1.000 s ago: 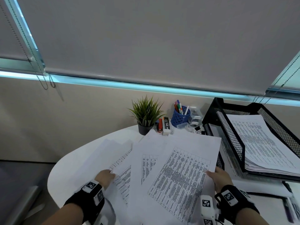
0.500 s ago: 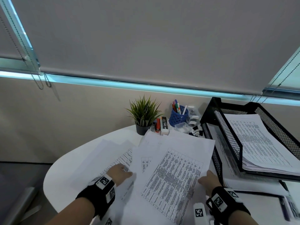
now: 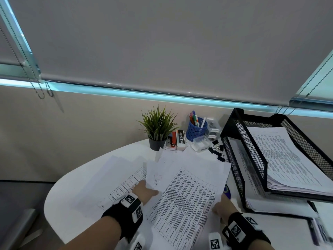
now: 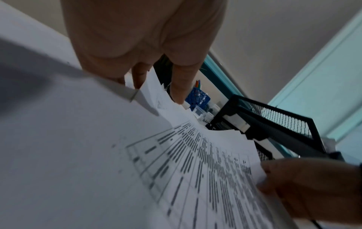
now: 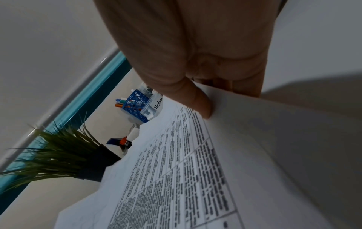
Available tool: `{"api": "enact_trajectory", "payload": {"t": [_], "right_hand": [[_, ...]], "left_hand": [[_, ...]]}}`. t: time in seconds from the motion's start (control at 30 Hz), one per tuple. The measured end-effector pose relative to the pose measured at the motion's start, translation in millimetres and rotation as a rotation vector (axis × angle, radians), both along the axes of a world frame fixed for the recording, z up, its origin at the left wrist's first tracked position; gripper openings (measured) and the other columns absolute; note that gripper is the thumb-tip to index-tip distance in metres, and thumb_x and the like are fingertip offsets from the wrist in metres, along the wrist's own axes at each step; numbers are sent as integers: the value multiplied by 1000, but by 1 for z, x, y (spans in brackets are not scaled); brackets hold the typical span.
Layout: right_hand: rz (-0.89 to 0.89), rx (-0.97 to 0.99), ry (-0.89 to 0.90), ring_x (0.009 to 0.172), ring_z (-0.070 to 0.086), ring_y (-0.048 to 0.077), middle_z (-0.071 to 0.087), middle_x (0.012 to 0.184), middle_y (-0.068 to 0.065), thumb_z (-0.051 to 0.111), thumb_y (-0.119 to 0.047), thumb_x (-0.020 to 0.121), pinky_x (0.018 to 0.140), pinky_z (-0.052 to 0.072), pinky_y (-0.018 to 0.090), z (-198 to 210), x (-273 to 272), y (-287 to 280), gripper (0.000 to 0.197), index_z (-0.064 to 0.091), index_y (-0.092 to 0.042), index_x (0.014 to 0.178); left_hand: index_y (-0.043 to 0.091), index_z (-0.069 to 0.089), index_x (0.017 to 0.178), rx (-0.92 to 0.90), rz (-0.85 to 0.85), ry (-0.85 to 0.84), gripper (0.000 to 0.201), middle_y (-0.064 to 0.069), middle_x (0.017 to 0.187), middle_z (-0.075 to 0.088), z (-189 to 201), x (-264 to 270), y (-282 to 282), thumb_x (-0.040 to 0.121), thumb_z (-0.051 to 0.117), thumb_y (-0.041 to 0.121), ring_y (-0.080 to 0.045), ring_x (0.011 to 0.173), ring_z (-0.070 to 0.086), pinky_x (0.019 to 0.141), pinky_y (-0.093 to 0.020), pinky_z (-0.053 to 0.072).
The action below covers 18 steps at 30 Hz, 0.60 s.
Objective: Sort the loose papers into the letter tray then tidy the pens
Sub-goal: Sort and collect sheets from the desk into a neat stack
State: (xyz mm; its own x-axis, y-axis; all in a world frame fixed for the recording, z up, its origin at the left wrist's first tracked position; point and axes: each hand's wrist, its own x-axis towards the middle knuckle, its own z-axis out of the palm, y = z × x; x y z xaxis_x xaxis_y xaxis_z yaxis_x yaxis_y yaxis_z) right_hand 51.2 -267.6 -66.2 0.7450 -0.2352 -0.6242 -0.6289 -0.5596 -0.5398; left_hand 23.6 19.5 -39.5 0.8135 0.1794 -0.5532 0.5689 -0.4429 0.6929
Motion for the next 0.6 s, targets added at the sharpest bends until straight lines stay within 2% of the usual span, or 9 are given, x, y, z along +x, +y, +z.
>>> {"api": "enact_trajectory", "payload": {"t": [0.07,0.17,0.23,0.3,0.43,0.47,0.53,0.6], "right_hand": [[23,-9,-10,75,44,23,41,82,12,36,7,89,64,36,31,2,-2,1,17,36,-2,104],[17,37,-14,88,52,31,50,99,19,40,9,83,74,43,35,3,-5,-1,28,40,1,110],[-4,86,-5,97,55,35,53,107,21,47,8,80,83,49,40,2,-7,-4,35,41,2,114],[-22,124,-15,102,56,38,54,111,23,55,5,79,82,50,41,5,-11,-3,37,44,0,114],[9,143,-86,102,54,32,55,109,17,56,7,79,83,47,36,6,-18,1,34,44,-7,108],[29,124,-91,99,53,29,53,106,16,53,7,80,82,45,35,7,-20,2,28,44,-7,103],[71,93,-88,91,50,26,49,94,13,51,5,81,79,42,33,9,-20,1,15,43,-7,86],[74,87,-100,83,49,25,47,85,13,54,3,79,75,41,33,8,-20,-2,18,39,-7,75]], "left_hand": [[0,53,116,-60,16,9,42,-9,105,61,-1,1,-1,82,68,18,-24,97,57,87,-31,47],[5,55,122,-138,-22,38,49,-9,121,61,-3,-4,1,77,73,14,-24,109,56,93,-28,43],[9,60,120,-209,-33,65,53,-7,120,64,-7,-6,5,71,79,15,-22,107,58,96,-30,44],[9,65,114,-257,-14,85,52,-7,114,67,-9,-7,9,66,82,14,-24,108,60,97,-31,44],[13,66,112,-309,-76,86,56,4,94,67,-9,-12,8,60,85,21,-19,101,60,92,-26,43],[13,65,114,-320,-95,83,60,3,98,67,-6,-13,7,59,85,25,-19,101,59,90,-25,42],[12,60,120,-308,-152,84,67,-3,114,65,-5,-15,4,59,81,28,-19,106,57,95,-27,42],[8,56,125,-222,-214,66,57,-9,125,60,1,-18,3,73,75,21,-19,108,55,98,-28,41]]}}
